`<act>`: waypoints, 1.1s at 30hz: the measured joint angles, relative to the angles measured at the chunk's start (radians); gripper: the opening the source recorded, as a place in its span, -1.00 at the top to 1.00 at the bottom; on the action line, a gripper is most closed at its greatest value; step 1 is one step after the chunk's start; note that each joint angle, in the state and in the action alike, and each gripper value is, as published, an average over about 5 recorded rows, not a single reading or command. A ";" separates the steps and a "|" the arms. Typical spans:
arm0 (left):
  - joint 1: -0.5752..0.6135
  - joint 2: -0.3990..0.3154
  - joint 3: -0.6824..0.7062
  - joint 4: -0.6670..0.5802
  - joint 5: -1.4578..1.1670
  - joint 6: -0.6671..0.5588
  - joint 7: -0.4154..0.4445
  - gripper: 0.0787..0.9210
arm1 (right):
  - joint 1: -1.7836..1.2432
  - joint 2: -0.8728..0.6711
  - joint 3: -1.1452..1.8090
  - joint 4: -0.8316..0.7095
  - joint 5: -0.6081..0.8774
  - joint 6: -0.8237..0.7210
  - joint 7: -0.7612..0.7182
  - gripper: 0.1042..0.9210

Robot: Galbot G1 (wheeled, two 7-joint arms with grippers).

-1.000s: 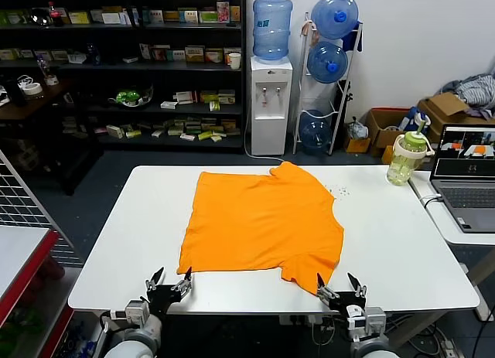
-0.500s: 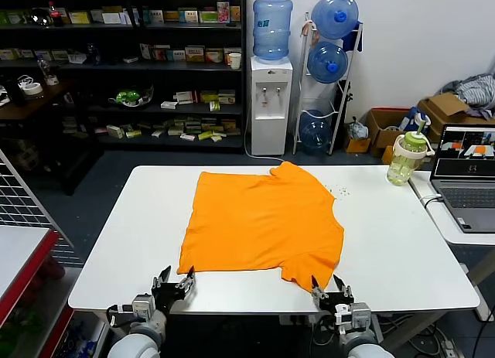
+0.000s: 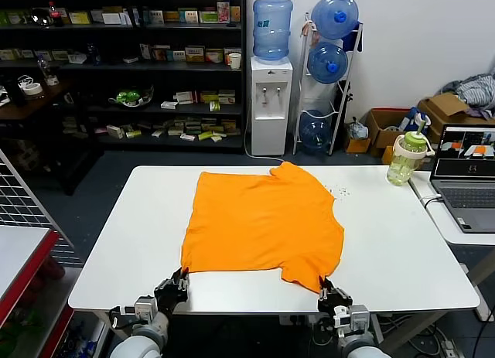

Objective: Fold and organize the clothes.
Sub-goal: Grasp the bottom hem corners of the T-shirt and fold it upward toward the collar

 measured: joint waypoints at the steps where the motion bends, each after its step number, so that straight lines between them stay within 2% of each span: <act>1: 0.002 0.000 0.000 -0.003 0.000 0.000 0.001 0.85 | -0.005 -0.003 0.001 0.007 0.002 0.003 0.001 0.95; 5: 0.013 0.003 -0.006 -0.015 -0.003 -0.001 0.000 0.97 | -0.038 -0.018 0.010 0.045 0.012 0.014 0.009 0.95; 11: 0.053 0.026 -0.026 -0.057 -0.026 0.004 -0.011 0.97 | -0.130 -0.055 0.031 0.131 0.044 0.029 0.026 0.95; 18: 0.152 0.078 -0.071 -0.144 -0.087 0.015 -0.021 0.97 | -0.262 -0.092 0.054 0.235 0.071 0.049 0.043 0.95; 25: 0.235 0.109 -0.109 -0.218 -0.130 0.014 -0.017 0.97 | -0.294 -0.107 0.048 0.277 0.090 0.060 0.061 0.95; 33: 0.187 0.112 -0.094 -0.210 -0.161 -0.010 0.005 0.97 | -0.157 -0.129 0.021 0.239 0.142 0.051 0.096 0.95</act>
